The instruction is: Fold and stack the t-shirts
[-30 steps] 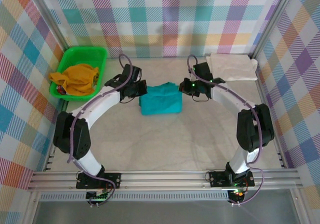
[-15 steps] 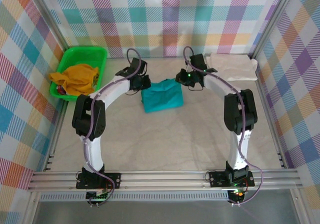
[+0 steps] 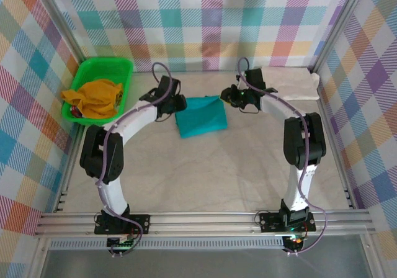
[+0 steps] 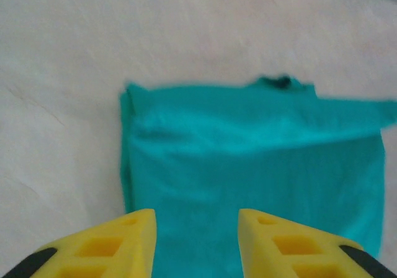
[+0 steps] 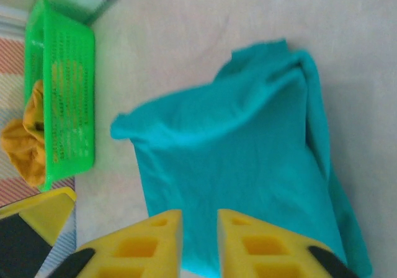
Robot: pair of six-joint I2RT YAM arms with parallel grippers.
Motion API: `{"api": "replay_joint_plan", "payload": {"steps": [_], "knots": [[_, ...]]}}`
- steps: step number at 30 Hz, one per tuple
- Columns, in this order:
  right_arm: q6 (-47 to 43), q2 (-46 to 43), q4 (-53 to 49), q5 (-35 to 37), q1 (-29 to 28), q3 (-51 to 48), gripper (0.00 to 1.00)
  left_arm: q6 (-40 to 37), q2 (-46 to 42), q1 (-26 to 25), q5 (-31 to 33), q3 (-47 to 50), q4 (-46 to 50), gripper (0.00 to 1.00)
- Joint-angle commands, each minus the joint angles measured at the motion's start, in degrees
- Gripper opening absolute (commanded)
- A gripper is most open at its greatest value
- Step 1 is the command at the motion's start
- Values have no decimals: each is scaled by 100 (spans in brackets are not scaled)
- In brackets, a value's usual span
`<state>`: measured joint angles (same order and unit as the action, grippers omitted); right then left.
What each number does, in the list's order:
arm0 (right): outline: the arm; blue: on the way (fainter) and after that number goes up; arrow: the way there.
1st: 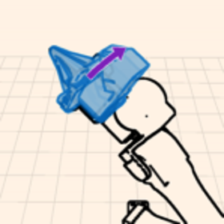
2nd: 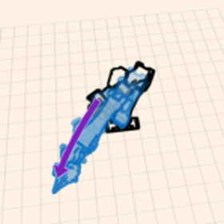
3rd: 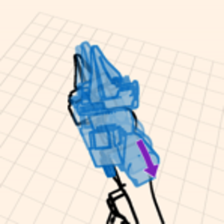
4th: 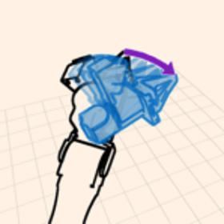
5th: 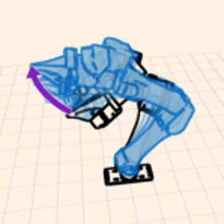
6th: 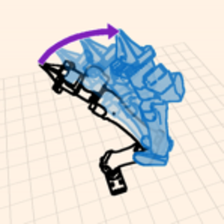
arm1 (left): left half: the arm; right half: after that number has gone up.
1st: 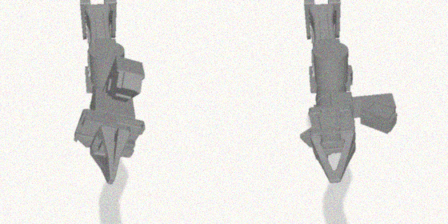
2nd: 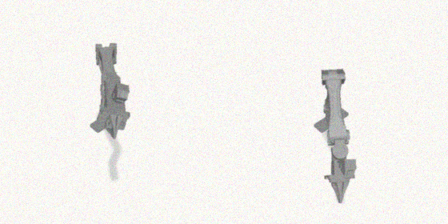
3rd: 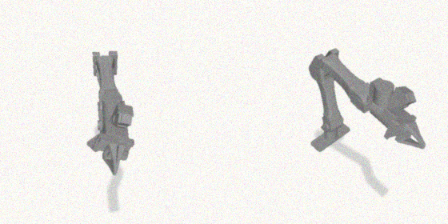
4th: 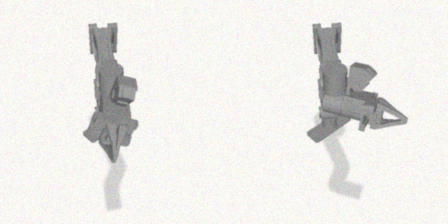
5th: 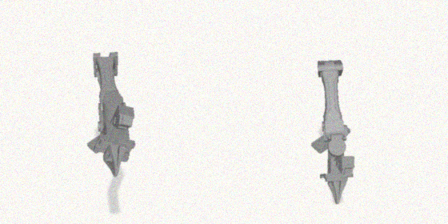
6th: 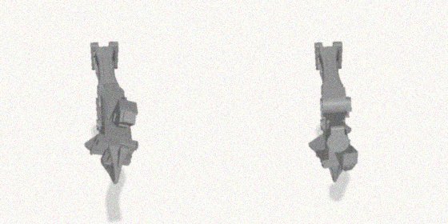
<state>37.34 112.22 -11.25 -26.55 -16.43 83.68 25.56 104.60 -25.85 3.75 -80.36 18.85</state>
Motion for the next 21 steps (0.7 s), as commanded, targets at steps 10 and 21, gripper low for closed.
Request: {"api": "replay_joint_plan", "payload": {"steps": [10,21], "knots": [[-146,1378,-90,47,-105,1485,3,-154,2189,-88,-244,-1982,76,18],[368,3183,-467,133,-112,3795,5,-92,3065,530,-475,-2881,290,21]]}}
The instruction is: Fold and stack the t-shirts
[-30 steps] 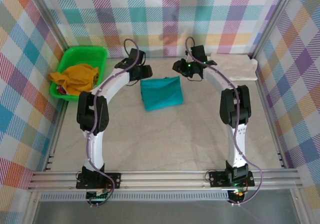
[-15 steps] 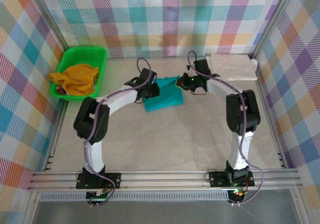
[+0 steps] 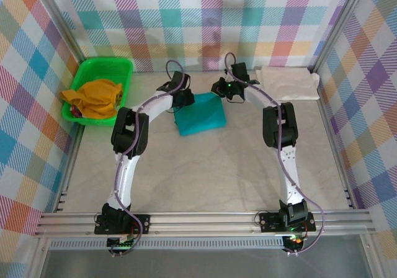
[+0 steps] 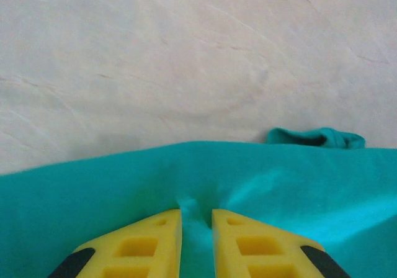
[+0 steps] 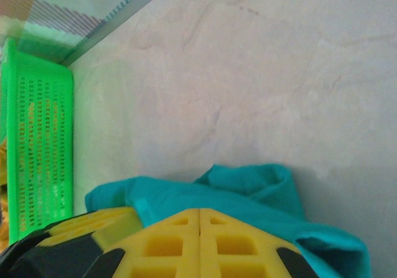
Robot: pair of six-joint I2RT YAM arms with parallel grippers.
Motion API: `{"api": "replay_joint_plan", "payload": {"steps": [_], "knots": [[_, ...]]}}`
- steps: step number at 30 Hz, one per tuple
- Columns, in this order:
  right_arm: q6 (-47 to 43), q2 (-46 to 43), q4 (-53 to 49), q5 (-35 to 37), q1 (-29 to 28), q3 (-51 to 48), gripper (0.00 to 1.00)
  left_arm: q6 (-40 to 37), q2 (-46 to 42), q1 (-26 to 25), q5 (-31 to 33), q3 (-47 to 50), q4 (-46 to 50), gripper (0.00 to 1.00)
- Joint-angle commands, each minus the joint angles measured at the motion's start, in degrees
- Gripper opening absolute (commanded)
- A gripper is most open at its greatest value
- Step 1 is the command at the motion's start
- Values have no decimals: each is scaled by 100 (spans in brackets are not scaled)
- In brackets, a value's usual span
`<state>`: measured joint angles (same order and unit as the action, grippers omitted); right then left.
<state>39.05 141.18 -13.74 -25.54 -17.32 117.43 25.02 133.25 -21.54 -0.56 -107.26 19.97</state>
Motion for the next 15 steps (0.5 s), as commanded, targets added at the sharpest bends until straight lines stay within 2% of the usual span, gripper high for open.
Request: {"api": "replay_joint_plan", "payload": {"steps": [1,5,9,12,15], "knots": [[284,418,-189,4,-10,558,5,-17,286,146,-123,-264,227,22],[333,799,-310,-206,-22,1133,4,-14,320,238,-206,-328,292,24],[226,729,-431,-217,-25,1206,7,-15,-58,264,-132,-93,265,26],[156,454,-385,-293,-7,895,7,143,-599,264,-31,421,64,26],[102,-352,113,-476,-25,-73,11,402,-1323,222,-138,1187,-352,28]]}}
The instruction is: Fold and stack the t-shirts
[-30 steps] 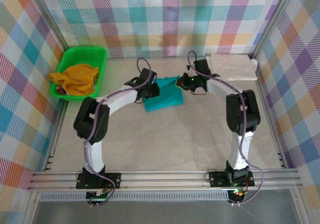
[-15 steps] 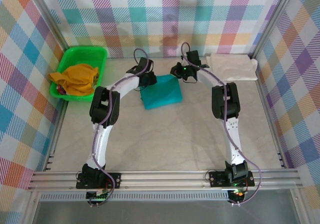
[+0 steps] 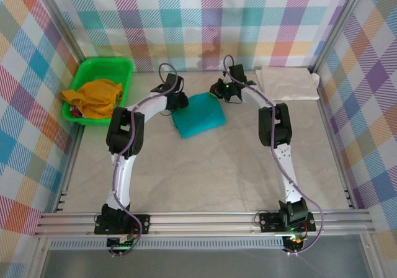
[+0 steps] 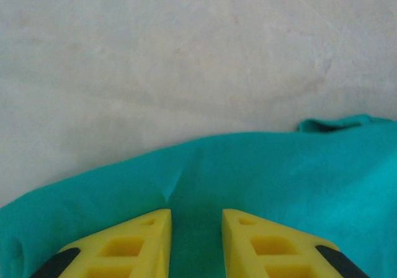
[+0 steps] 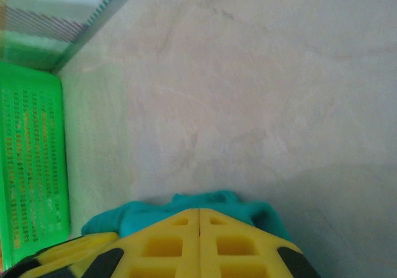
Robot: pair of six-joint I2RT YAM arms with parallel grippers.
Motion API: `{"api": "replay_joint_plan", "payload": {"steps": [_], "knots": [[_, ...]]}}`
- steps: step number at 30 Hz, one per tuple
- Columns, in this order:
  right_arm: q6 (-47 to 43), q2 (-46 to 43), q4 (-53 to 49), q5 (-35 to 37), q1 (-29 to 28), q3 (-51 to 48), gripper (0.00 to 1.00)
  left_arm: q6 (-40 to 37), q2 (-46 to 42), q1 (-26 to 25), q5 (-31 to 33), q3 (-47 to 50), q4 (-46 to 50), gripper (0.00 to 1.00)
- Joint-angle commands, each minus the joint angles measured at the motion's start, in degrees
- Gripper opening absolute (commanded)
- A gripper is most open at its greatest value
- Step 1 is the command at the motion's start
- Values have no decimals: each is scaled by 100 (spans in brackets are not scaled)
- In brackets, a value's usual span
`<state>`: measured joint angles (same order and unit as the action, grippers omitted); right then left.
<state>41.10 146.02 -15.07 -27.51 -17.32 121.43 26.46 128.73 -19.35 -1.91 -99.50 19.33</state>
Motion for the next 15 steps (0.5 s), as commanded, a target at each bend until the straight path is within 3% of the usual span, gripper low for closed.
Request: {"api": "replay_joint_plan", "payload": {"steps": [1,5,8,12,15], "knots": [[-136,-1163,410,-265,-35,-905,15,322,-1102,-34,4,669,-534,29],[-240,-2346,778,65,-28,-2562,29,496,-1812,-321,291,1607,-624,29],[-511,-2757,757,5,-34,-3293,33,730,-2284,-467,582,2417,-840,30],[-1010,-2747,182,-8,-22,-3465,35,1008,-2770,-644,725,3253,-1189,32],[-1241,-2601,-2,79,-21,-3332,39,992,-2662,-800,682,3345,-1173,30]]}}
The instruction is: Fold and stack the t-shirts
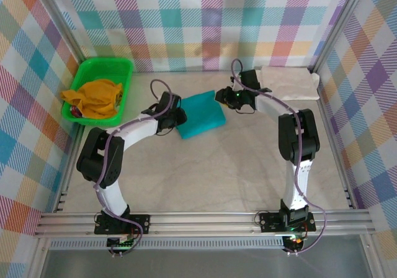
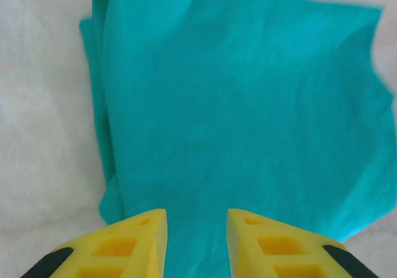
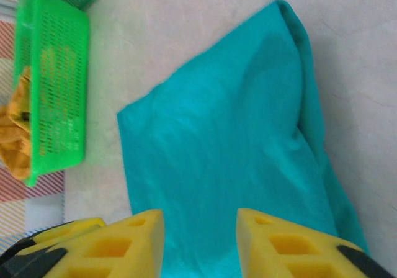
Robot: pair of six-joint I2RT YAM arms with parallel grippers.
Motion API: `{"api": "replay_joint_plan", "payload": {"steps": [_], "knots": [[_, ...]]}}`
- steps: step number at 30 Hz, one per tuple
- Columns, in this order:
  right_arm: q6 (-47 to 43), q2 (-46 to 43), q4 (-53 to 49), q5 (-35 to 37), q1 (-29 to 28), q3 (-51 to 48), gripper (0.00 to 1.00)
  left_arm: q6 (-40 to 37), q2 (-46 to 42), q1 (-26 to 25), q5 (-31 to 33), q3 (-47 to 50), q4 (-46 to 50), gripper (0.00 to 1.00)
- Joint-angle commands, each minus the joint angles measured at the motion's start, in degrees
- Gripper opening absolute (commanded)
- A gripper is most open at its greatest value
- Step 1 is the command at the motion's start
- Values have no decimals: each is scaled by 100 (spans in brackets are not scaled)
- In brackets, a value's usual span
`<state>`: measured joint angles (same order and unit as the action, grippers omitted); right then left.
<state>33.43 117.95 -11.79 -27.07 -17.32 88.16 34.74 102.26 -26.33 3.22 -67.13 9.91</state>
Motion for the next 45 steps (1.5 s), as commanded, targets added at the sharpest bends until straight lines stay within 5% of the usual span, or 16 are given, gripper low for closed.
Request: {"api": "replay_joint_plan", "payload": {"steps": [1,9,20,32,37,41,45], "knots": [[-526,263,-390,42,-10,81,39,156,50,-126,161,133,-264,29],[-921,1067,-965,370,-25,1066,55,198,532,-113,275,122,-201,22],[-1072,1613,-1032,297,-50,1527,62,213,857,-57,293,242,-155,17],[-618,1657,-293,-832,-495,1151,55,121,1042,-57,92,201,-290,16],[-543,1740,-287,-937,-509,1133,40,77,926,-57,133,236,-306,16],[-571,1705,-329,-836,-510,1111,13,32,842,-57,195,245,-279,19],[-561,1692,-474,-807,-500,1301,0,24,658,-57,224,246,-288,45]]}}
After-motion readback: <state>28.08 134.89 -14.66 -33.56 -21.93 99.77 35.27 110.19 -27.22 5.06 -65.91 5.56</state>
